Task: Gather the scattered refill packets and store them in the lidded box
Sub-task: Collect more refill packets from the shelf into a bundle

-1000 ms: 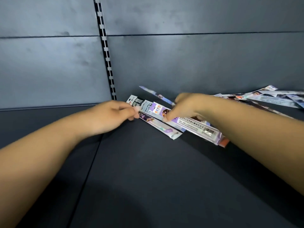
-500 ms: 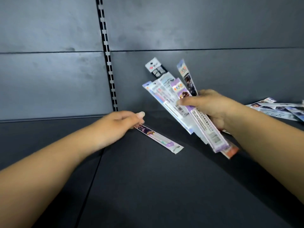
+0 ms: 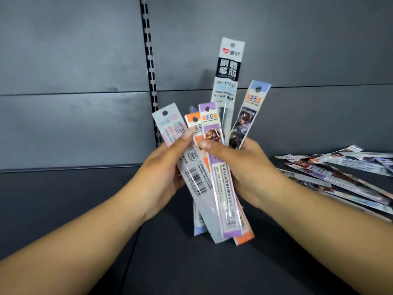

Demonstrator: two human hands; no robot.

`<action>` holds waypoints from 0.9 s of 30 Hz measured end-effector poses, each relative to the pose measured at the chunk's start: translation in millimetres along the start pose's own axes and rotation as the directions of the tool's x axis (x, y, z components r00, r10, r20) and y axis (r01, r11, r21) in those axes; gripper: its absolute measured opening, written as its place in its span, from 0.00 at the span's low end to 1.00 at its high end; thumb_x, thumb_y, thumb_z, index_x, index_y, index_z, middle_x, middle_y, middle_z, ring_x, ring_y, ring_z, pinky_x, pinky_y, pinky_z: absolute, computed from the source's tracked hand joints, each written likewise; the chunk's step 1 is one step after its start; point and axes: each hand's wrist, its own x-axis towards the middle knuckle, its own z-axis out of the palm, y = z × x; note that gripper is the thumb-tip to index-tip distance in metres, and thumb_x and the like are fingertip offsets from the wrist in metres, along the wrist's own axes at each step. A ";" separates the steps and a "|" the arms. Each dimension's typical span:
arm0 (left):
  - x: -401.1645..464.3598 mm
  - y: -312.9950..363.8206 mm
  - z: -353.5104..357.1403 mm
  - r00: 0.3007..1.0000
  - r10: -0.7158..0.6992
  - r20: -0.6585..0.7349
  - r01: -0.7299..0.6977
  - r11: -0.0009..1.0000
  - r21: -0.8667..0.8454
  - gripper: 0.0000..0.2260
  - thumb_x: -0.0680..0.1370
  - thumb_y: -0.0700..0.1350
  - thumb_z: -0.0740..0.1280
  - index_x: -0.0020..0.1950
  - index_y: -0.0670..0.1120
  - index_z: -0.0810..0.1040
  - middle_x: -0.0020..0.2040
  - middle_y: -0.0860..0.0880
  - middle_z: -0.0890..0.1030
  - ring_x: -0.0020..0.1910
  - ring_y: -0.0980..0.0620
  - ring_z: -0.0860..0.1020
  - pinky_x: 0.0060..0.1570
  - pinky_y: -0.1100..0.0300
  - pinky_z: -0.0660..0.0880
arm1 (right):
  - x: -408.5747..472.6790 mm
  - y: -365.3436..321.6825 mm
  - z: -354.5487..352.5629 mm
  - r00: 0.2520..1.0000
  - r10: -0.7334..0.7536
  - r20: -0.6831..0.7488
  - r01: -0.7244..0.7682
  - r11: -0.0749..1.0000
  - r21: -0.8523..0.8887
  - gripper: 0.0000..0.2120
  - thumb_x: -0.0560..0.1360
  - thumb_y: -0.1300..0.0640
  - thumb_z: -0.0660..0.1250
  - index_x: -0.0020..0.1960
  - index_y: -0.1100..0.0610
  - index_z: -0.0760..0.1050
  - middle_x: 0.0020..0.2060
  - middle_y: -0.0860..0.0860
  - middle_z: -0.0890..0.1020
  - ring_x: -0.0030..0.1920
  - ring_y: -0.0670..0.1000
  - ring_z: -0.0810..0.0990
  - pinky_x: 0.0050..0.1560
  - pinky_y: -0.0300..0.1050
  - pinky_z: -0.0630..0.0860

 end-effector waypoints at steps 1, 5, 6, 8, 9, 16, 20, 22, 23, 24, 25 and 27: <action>-0.8 1.5 0.6 1.000 -0.001 -0.005 0.000 1.000 -0.025 0.18 0.68 0.54 0.63 0.55 0.50 0.78 0.50 0.48 0.85 0.51 0.51 0.82 0.51 0.55 0.79 | -0.7 0.8 -0.1 0.999 0.005 0.051 -0.004 1.000 -0.022 0.11 0.66 0.62 0.70 0.48 0.56 0.80 0.42 0.52 0.85 0.44 0.52 0.84 0.46 0.45 0.81; -4.1 4.2 2.7 0.999 -0.037 0.031 0.040 0.994 -0.098 0.19 0.70 0.51 0.63 0.59 0.45 0.77 0.52 0.44 0.84 0.50 0.47 0.83 0.47 0.55 0.80 | -2.9 1.5 -3.0 0.982 0.041 0.185 -0.009 0.985 -0.170 0.14 0.59 0.55 0.70 0.45 0.51 0.79 0.40 0.47 0.86 0.44 0.47 0.84 0.46 0.40 0.81; -4.4 4.2 3.3 0.999 -0.037 0.036 0.040 0.994 -0.101 0.19 0.70 0.51 0.63 0.58 0.45 0.78 0.51 0.44 0.84 0.49 0.47 0.83 0.45 0.55 0.80 | -2.5 1.6 -4.3 0.977 0.056 0.206 -0.009 0.976 -0.219 0.15 0.59 0.54 0.70 0.46 0.50 0.79 0.41 0.47 0.86 0.45 0.47 0.84 0.47 0.40 0.80; -5.2 3.8 4.5 0.999 -0.021 0.031 0.024 0.994 -0.107 0.16 0.67 0.49 0.65 0.52 0.46 0.81 0.47 0.44 0.85 0.45 0.48 0.84 0.42 0.55 0.81 | -2.5 1.4 -6.0 0.963 0.114 0.245 -0.029 0.945 -0.326 0.16 0.58 0.51 0.70 0.45 0.51 0.79 0.41 0.47 0.85 0.45 0.47 0.84 0.49 0.40 0.80; -5.7 3.4 5.0 1.000 -0.010 0.019 0.012 0.994 -0.111 0.14 0.65 0.47 0.67 0.48 0.46 0.82 0.44 0.45 0.86 0.43 0.48 0.84 0.40 0.56 0.81 | -3.1 1.0 -5.8 0.953 0.154 0.262 -0.043 0.921 -0.386 0.16 0.57 0.49 0.69 0.44 0.53 0.79 0.40 0.47 0.85 0.44 0.47 0.83 0.50 0.39 0.79; -5.4 4.5 7.0 0.994 0.050 -0.095 -0.061 0.991 -0.116 0.10 0.63 0.39 0.68 0.43 0.44 0.80 0.33 0.49 0.84 0.32 0.53 0.83 0.32 0.60 0.80 | -8.4 1.8 4.6 0.890 0.254 0.379 -0.030 0.862 -0.506 0.13 0.66 0.49 0.66 0.49 0.51 0.76 0.47 0.49 0.82 0.48 0.45 0.81 0.52 0.38 0.77; -4.1 11.6 6.2 0.984 0.132 -0.119 -0.150 0.975 -0.165 0.09 0.65 0.41 0.68 0.44 0.45 0.81 0.35 0.49 0.85 0.34 0.52 0.83 0.34 0.58 0.80 | -5.4 5.9 4.1 0.936 0.168 0.310 -0.007 0.889 -0.459 0.17 0.65 0.47 0.67 0.52 0.52 0.78 0.52 0.50 0.83 0.53 0.47 0.81 0.57 0.41 0.77; -3.8 15.0 6.1 0.975 0.183 -0.123 -0.204 0.962 -0.180 0.10 0.67 0.44 0.67 0.46 0.46 0.80 0.38 0.49 0.85 0.36 0.52 0.83 0.37 0.57 0.80 | -5.2 10.2 4.5 0.959 0.134 0.251 -0.014 0.902 -0.431 0.17 0.65 0.47 0.67 0.50 0.54 0.79 0.51 0.52 0.84 0.52 0.49 0.82 0.57 0.44 0.77; -4.5 15.7 7.4 0.974 0.196 -0.113 -0.214 0.959 -0.184 0.10 0.67 0.46 0.66 0.47 0.47 0.80 0.39 0.49 0.85 0.37 0.52 0.83 0.39 0.56 0.81 | -6.1 12.1 6.3 0.966 0.130 0.224 -0.027 0.911 -0.413 0.16 0.65 0.46 0.67 0.48 0.54 0.80 0.49 0.52 0.84 0.50 0.49 0.82 0.56 0.44 0.77; -5.4 15.4 8.6 0.975 0.202 -0.096 -0.216 0.961 -0.173 0.11 0.68 0.47 0.66 0.48 0.47 0.80 0.39 0.49 0.85 0.38 0.52 0.83 0.40 0.56 0.81 | -6.9 13.8 8.4 0.971 0.131 0.198 -0.043 0.916 -0.398 0.18 0.63 0.44 0.65 0.45 0.55 0.80 0.46 0.52 0.84 0.48 0.49 0.83 0.54 0.44 0.77; -7.2 14.6 10.7 0.976 0.204 -0.073 -0.212 0.966 -0.145 0.11 0.68 0.48 0.67 0.48 0.47 0.80 0.39 0.49 0.85 0.38 0.53 0.83 0.41 0.56 0.81 | -8.0 15.1 10.3 0.975 0.142 0.168 -0.066 0.917 -0.393 0.21 0.60 0.41 0.64 0.42 0.56 0.80 0.43 0.51 0.85 0.45 0.49 0.83 0.52 0.44 0.78; -9.5 10.8 14.4 0.977 0.211 -0.039 -0.214 0.973 -0.081 0.08 0.68 0.43 0.70 0.46 0.46 0.80 0.39 0.49 0.85 0.38 0.53 0.83 0.40 0.57 0.81 | -9.5 17.2 12.2 0.979 0.158 0.127 -0.089 0.897 -0.432 0.22 0.58 0.38 0.61 0.38 0.55 0.78 0.37 0.51 0.83 0.40 0.49 0.82 0.48 0.42 0.77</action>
